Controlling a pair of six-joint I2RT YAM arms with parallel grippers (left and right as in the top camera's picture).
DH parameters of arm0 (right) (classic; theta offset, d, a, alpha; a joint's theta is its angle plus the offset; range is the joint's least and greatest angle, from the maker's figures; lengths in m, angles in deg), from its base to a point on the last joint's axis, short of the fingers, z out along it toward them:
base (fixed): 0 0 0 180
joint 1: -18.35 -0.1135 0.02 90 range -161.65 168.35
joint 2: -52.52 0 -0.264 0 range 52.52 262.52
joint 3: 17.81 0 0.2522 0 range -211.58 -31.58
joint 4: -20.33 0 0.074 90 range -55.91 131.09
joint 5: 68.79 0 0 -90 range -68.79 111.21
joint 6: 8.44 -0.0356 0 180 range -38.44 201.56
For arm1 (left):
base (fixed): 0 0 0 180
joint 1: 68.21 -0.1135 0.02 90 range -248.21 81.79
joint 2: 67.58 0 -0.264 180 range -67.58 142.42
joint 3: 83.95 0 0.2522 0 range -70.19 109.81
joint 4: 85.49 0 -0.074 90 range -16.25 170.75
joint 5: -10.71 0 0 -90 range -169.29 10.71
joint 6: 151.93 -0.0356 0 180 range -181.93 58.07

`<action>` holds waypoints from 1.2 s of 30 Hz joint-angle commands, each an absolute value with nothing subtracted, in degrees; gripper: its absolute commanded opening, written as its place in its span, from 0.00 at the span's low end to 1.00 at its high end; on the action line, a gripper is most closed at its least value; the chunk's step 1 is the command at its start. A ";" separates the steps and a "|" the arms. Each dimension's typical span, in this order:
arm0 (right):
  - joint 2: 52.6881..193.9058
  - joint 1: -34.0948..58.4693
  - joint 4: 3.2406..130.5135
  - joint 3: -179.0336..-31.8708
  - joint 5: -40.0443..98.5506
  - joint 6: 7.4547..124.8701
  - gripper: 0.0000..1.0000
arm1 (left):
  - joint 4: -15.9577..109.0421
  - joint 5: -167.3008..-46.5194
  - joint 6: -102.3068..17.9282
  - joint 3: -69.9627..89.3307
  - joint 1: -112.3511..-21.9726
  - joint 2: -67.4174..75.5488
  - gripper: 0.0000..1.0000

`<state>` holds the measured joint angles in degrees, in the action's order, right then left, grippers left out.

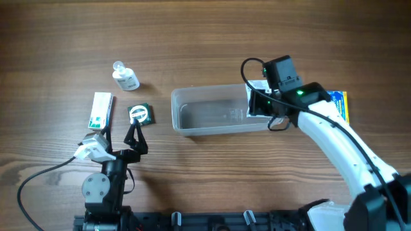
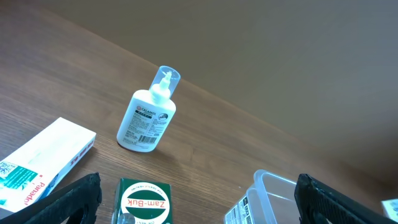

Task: Pack container
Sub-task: 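Carry the white box into the container and open the right gripper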

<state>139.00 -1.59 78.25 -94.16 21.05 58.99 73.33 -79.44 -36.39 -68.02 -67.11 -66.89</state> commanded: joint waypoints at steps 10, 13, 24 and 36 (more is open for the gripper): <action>147.66 -1.68 78.08 -93.94 17.79 60.57 0.95 | 73.50 -79.89 -37.52 -68.39 -67.11 -67.42 1.00; 146.80 -1.68 78.63 -94.64 17.77 60.61 1.00 | 73.50 -79.89 -37.52 -68.39 -67.11 -67.42 1.00; 130.21 -1.57 78.14 -100.48 23.34 63.02 0.80 | 73.50 -79.89 -37.52 -68.39 -67.11 -67.42 1.00; 123.90 24.04 84.79 -100.46 15.17 63.34 1.00 | 73.50 -79.92 -37.52 -68.39 -67.11 -67.42 1.00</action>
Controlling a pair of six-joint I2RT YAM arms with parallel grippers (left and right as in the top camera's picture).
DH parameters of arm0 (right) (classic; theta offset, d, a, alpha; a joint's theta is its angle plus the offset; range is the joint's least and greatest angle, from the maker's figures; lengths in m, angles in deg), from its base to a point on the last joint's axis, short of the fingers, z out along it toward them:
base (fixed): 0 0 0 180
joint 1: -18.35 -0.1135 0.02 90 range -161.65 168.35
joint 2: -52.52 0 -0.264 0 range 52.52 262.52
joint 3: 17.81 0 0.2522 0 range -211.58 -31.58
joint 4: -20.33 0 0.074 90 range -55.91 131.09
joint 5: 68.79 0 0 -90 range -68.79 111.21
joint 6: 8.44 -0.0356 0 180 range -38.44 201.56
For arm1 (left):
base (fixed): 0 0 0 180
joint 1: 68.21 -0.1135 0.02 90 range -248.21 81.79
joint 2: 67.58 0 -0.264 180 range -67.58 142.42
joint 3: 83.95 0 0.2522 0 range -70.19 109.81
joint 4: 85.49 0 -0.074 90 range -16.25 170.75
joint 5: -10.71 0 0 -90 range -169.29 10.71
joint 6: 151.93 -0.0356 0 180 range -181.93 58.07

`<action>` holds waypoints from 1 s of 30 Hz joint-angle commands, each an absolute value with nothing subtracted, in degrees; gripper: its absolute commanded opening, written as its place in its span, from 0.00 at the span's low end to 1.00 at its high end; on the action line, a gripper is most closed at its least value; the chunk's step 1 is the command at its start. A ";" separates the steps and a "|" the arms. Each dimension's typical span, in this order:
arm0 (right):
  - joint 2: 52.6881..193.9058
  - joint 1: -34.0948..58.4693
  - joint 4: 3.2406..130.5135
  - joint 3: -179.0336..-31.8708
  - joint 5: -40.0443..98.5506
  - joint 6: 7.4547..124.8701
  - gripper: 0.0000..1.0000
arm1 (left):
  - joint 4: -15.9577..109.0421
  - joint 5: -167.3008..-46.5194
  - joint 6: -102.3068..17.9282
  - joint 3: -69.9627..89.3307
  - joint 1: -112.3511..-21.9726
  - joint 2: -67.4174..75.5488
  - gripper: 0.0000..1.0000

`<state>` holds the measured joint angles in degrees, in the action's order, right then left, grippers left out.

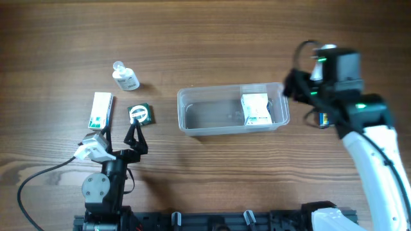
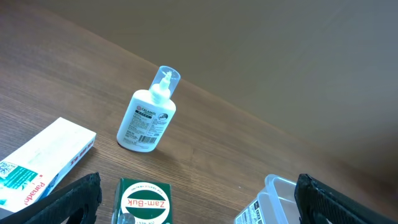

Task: Pack container
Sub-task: 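Carry the white box into the container and open the right gripper, then move the right gripper to the blue VapoDrops box and grasp it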

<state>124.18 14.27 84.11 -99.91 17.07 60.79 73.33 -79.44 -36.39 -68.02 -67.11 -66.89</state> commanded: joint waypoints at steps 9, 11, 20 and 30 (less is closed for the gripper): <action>138.24 41.20 78.78 -98.56 23.65 81.16 1.00 | 73.50 -79.92 -37.52 -68.39 -67.11 -67.42 1.00; 142.32 41.09 77.88 -98.58 24.15 82.21 1.00 | 73.52 -79.89 -37.52 -68.39 -67.11 -67.42 1.00; 157.62 40.37 73.12 -98.58 19.91 84.61 1.00 | 73.50 -79.89 -37.52 -68.39 -67.11 -67.42 1.00; 162.91 40.18 72.51 -98.56 22.36 82.42 1.00 | 73.50 -79.89 -37.52 -68.39 -67.11 -67.42 1.00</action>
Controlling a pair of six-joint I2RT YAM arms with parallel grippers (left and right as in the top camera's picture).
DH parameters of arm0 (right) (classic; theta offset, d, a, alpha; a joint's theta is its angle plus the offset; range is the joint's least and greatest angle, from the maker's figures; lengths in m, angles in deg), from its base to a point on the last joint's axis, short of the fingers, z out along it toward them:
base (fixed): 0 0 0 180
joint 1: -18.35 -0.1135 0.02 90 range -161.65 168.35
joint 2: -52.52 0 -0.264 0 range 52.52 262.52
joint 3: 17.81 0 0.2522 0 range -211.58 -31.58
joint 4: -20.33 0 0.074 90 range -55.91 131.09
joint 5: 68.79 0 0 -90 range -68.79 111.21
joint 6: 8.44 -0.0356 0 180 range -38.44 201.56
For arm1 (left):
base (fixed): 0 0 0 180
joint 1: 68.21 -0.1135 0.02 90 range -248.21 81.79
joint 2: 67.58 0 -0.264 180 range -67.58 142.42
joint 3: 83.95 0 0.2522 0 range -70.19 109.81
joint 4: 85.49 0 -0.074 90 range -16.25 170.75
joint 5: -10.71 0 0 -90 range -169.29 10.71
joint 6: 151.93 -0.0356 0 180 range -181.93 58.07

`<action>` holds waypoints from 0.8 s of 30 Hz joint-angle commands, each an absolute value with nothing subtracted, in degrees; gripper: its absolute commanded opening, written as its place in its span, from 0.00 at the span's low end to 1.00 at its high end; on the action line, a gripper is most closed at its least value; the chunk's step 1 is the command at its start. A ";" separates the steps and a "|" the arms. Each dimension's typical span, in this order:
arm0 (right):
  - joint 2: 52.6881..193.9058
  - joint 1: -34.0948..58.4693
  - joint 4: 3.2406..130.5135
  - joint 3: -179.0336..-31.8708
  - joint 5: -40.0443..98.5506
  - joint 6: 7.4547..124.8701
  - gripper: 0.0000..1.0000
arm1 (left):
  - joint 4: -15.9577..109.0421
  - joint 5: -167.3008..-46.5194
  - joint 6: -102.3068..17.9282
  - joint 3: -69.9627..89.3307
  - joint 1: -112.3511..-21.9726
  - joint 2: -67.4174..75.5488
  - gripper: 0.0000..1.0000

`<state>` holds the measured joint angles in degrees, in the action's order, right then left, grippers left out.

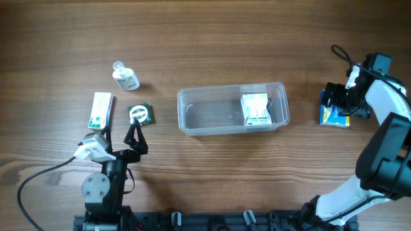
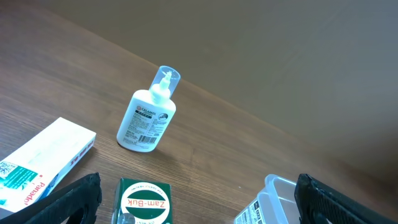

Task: Pack container
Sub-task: 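Move the right gripper to the blue VapoDrops box and grasp it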

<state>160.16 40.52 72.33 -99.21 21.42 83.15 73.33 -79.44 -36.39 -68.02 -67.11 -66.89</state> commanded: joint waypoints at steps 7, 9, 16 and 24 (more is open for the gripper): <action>162.93 40.07 74.28 -98.80 22.38 78.42 0.88 | 73.50 -79.89 -37.52 -68.39 -67.11 -67.42 1.00; 160.53 40.07 75.35 -99.04 22.58 76.89 0.81 | 73.52 -79.92 -37.52 -68.39 -67.11 -67.42 1.00; 142.45 37.40 83.85 -99.52 26.36 75.34 0.71 | 73.50 -79.89 -37.52 -68.39 -67.11 -67.42 1.00; 120.79 17.01 93.68 -99.50 27.25 68.68 0.71 | 73.50 -79.89 -37.52 -68.39 -67.11 -67.42 1.00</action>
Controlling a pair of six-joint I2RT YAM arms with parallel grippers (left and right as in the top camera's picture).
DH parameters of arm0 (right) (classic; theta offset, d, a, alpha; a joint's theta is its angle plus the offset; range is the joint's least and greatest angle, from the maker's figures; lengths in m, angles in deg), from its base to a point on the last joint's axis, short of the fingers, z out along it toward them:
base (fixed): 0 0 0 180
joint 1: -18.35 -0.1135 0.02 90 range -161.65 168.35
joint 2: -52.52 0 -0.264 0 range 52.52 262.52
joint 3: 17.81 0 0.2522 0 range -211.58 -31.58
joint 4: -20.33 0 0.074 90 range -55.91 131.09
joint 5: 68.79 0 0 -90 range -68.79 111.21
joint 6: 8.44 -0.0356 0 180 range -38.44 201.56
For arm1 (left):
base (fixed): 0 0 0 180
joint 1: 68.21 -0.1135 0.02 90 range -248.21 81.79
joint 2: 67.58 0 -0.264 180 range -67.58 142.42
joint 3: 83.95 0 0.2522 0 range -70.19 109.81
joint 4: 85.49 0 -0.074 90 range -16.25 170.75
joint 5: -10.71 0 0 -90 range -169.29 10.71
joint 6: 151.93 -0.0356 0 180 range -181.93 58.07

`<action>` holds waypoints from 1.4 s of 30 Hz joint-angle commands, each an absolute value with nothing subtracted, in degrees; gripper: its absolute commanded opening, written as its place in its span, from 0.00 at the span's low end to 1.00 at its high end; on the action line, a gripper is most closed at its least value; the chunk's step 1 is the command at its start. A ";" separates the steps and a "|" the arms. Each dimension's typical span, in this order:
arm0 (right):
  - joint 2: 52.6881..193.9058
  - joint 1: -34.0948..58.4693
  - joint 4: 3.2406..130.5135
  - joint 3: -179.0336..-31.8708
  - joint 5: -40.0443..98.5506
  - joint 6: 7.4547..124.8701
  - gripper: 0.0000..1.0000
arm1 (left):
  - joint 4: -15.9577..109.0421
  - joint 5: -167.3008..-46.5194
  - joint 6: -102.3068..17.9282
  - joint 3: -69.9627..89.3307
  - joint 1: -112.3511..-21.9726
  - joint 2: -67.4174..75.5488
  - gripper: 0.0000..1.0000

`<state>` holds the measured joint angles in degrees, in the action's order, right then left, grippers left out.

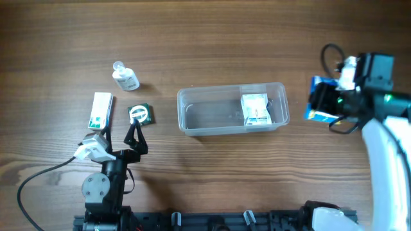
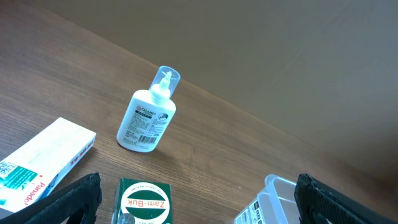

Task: Pack container
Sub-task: 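Move the right gripper to the blue VapoDrops box and grasp it, then lower the VapoDrops box into the container beside the white box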

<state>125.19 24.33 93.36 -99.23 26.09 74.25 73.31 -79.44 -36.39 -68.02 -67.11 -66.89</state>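
Note:
A clear plastic container (image 1: 218, 112) lies mid-table with a white carton (image 1: 255, 109) in its right end. To its right my right gripper (image 1: 326, 101) is shut on a blue box (image 1: 318, 114), held off the table. At the left lie a white bottle (image 1: 125, 77), a long white-and-green box (image 1: 101, 110) and a green Zam-Buk box (image 1: 140, 114). My left gripper (image 1: 135, 136) stands open just short of the Zam-Buk box (image 2: 144, 202). Its view also shows the bottle (image 2: 148, 115), the long box (image 2: 40, 162) and a container corner (image 2: 267, 199).
Wood-grain table (image 1: 212, 38) all round. The left arm's base and a grey cable (image 1: 38, 176) sit at the front left, and a dark rail runs along the front edge.
My right gripper was down at the blue box on the table at the far right. Now it holds that box, raised and shifted left toward the container. The left arm has not moved.
My right gripper was at the container's right end with the white carton. Then the carton lay inside, the container sat slightly further right, and the gripper was to its right. It then reached the blue box on the table, and now holds it lifted.

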 commanded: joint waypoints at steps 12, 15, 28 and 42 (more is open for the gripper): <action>135.39 -11.56 77.86 -97.66 21.05 52.22 0.71 | 73.50 -79.92 -37.52 -68.39 -67.11 -67.42 1.00; 141.58 -12.24 74.67 -97.66 19.47 51.45 0.72 | 73.50 -79.92 -37.52 -68.39 -67.11 -67.42 1.00; 149.80 -12.24 74.84 -97.64 19.52 52.09 0.81 | 73.52 -79.89 -37.52 -68.39 -67.11 -67.42 1.00; 148.20 -12.26 70.49 -99.45 32.78 57.59 0.24 | 73.50 -79.89 -37.52 -68.39 -67.11 -67.42 1.00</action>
<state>149.47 -12.15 72.59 -98.08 24.00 55.80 73.33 -79.44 -36.39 -68.02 -67.11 -66.89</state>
